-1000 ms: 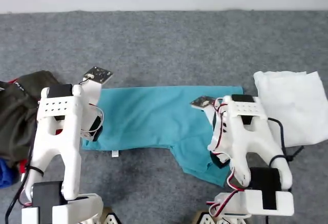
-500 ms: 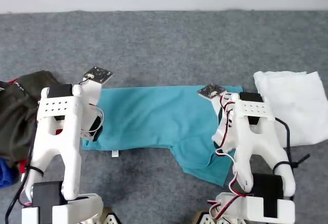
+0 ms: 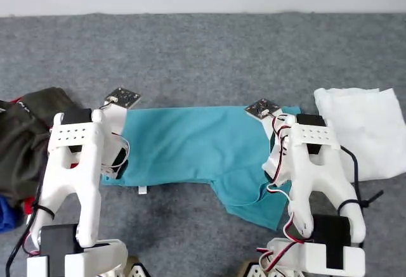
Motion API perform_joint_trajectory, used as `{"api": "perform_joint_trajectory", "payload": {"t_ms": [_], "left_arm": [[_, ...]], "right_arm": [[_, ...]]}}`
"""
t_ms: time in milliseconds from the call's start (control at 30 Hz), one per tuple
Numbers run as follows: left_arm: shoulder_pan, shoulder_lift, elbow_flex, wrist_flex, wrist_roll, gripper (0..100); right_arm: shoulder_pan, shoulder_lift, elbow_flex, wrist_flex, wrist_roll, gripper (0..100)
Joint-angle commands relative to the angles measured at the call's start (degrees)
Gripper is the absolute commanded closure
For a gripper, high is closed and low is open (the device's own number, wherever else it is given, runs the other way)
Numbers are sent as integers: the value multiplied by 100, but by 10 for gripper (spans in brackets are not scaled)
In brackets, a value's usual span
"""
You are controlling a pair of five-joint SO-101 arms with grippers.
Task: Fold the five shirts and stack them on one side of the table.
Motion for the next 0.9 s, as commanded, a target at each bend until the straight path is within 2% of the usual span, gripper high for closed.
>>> {"api": "perform_joint_trajectory", "payload": {"t_ms": [0, 200, 367, 633, 867], "left_arm": [[44, -211, -4, -53, -53, 935], [44, -211, -4, -53, -53, 935], [44, -211, -4, -53, -53, 935], [44, -211, 4, -53, -53, 935], [44, -211, 4, -53, -53, 935]], "right_arm": [[92, -207, -167, -400, -53, 988], [22, -207, -202, -673, -62, 988], [-22, -224, -202, -1077, -527, 988], [-365, -259, -369, -1103, -607, 988], [-374, -207, -765, -1138, -985, 988]]}}
